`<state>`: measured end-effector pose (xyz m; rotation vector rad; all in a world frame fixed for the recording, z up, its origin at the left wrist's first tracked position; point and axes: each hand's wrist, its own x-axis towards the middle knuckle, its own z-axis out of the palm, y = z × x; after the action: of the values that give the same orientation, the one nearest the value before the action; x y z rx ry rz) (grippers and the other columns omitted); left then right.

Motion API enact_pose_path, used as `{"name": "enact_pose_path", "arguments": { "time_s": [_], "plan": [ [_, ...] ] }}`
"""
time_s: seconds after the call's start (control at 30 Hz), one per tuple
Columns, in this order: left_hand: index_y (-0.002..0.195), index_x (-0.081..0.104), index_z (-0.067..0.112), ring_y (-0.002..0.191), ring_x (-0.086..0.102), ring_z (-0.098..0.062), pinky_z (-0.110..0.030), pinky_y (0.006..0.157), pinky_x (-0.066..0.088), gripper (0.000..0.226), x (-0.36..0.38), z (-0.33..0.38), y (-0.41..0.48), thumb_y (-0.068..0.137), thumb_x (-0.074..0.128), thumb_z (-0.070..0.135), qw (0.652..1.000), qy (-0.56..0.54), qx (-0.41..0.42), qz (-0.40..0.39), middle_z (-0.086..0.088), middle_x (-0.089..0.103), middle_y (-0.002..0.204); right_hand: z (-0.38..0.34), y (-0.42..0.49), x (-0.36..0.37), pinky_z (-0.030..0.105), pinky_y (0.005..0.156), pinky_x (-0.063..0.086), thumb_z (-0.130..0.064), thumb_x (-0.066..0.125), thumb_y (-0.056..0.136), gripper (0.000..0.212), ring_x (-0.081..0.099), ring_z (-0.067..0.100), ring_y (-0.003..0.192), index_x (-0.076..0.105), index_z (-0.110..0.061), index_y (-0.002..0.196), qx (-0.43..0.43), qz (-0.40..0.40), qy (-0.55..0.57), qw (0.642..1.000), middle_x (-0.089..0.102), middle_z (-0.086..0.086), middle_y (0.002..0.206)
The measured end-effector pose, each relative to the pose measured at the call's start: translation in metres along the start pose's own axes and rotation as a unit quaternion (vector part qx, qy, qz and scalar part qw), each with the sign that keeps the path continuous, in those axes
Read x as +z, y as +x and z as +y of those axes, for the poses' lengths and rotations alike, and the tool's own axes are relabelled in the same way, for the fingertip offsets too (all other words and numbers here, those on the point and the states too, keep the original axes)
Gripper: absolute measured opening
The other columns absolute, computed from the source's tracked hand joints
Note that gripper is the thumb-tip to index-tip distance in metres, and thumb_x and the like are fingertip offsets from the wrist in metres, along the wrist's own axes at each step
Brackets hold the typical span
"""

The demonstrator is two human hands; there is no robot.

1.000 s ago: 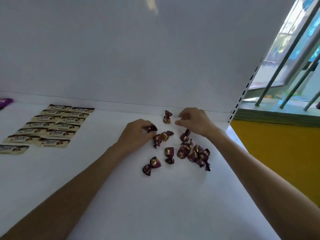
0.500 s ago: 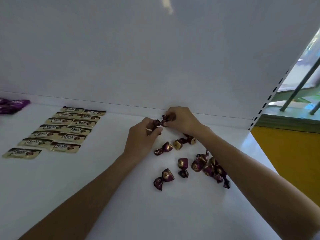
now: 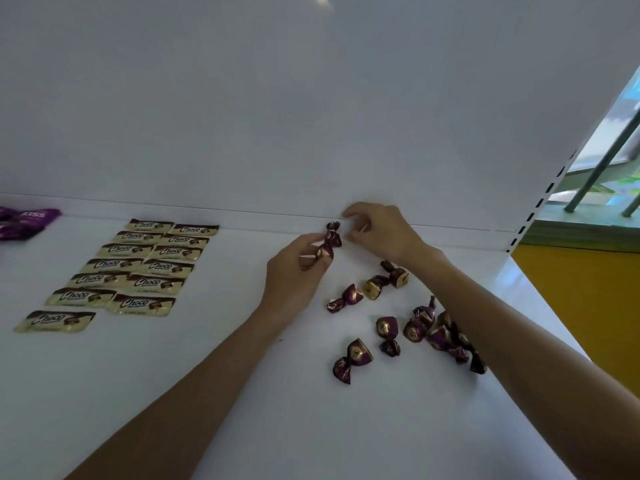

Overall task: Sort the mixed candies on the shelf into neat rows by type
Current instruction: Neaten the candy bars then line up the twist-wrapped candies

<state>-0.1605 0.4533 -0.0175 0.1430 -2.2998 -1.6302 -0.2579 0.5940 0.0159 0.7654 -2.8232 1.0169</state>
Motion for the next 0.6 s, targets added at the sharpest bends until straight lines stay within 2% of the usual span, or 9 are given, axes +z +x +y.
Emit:
{"name": "enact_pose_path", "arguments": {
  "time_s": [0.07, 0.13, 0.17, 0.27, 0.4, 0.5, 0.6],
  "plan": [
    [0.117, 0.055, 0.023, 0.091, 0.060, -0.008, -0.015, 0.081, 0.046, 0.030, 0.000, 0.002, 0.001, 0.088, 0.059, 0.016, 1.000, -0.027, -0.010, -0.006, 0.007, 0.063, 0.096, -0.003, -0.011, -0.013, 0.017, 0.073, 0.044, -0.014, 0.063, 0.083, 0.023, 0.059, 0.009, 0.082, 0.063, -0.022, 0.105, 0.000, 0.004, 0.046, 0.999, 0.064, -0.002, 0.086],
    [0.109, 0.055, 0.021, 0.095, 0.062, -0.014, -0.026, 0.089, 0.048, 0.024, 0.000, 0.006, 0.003, 0.088, 0.059, 0.011, 0.998, -0.060, -0.016, -0.011, 0.004, 0.065, 0.094, -0.010, -0.024, -0.023, 0.015, 0.071, 0.046, -0.012, 0.062, 0.083, 0.021, 0.061, 0.002, 0.080, 0.064, -0.026, 0.099, -0.006, -0.042, 0.135, 0.990, 0.068, -0.007, 0.085],
    [0.103, 0.056, 0.021, 0.094, 0.063, -0.013, -0.027, 0.088, 0.049, 0.020, 0.000, 0.008, 0.003, 0.086, 0.061, 0.010, 0.997, -0.075, -0.014, -0.012, 0.005, 0.066, 0.091, -0.014, -0.032, -0.025, 0.017, 0.071, 0.048, -0.011, 0.062, 0.083, 0.021, 0.062, 0.001, 0.082, 0.065, -0.026, 0.098, -0.005, -0.073, 0.178, 0.981, 0.069, -0.008, 0.087],
    [0.089, 0.058, 0.023, 0.078, 0.063, 0.006, -0.011, 0.076, 0.050, 0.020, 0.000, 0.014, 0.000, 0.079, 0.070, 0.010, 0.996, -0.088, 0.019, -0.010, 0.011, 0.066, 0.085, -0.017, -0.049, -0.027, 0.021, 0.071, 0.054, -0.009, 0.063, 0.084, 0.021, 0.065, 0.006, 0.086, 0.065, -0.016, 0.104, 0.002, -0.110, 0.262, 0.959, 0.070, -0.003, 0.094],
    [0.080, 0.058, 0.024, 0.071, 0.063, 0.006, -0.008, 0.071, 0.049, 0.025, 0.007, 0.019, -0.009, 0.071, 0.077, 0.011, 0.997, -0.064, 0.051, -0.008, 0.011, 0.066, 0.081, -0.018, -0.061, -0.027, 0.023, 0.070, 0.056, -0.010, 0.067, 0.081, 0.014, 0.065, 0.009, 0.079, 0.065, -0.009, 0.095, -0.001, -0.087, 0.285, 0.955, 0.068, -0.001, 0.084],
    [0.083, 0.058, 0.023, 0.074, 0.063, 0.004, -0.007, 0.070, 0.049, 0.027, 0.011, 0.024, -0.014, 0.070, 0.078, 0.013, 0.997, -0.032, 0.072, -0.022, 0.011, 0.066, 0.082, -0.015, -0.065, -0.028, 0.025, 0.070, 0.056, -0.010, 0.070, 0.078, 0.006, 0.064, 0.010, 0.075, 0.065, -0.011, 0.081, -0.002, -0.075, 0.273, 0.959, 0.067, 0.000, 0.078],
    [0.097, 0.056, 0.023, 0.084, 0.059, 0.002, -0.008, 0.067, 0.047, 0.033, 0.011, 0.024, -0.017, 0.072, 0.077, 0.027, 0.994, 0.060, 0.069, -0.068, 0.013, 0.061, 0.097, -0.007, -0.067, -0.034, 0.027, 0.069, 0.052, -0.014, 0.072, 0.076, 0.012, 0.062, 0.012, 0.071, 0.066, -0.022, 0.069, 0.008, -0.060, 0.258, 0.964, 0.069, 0.004, 0.076]
  ]
}}
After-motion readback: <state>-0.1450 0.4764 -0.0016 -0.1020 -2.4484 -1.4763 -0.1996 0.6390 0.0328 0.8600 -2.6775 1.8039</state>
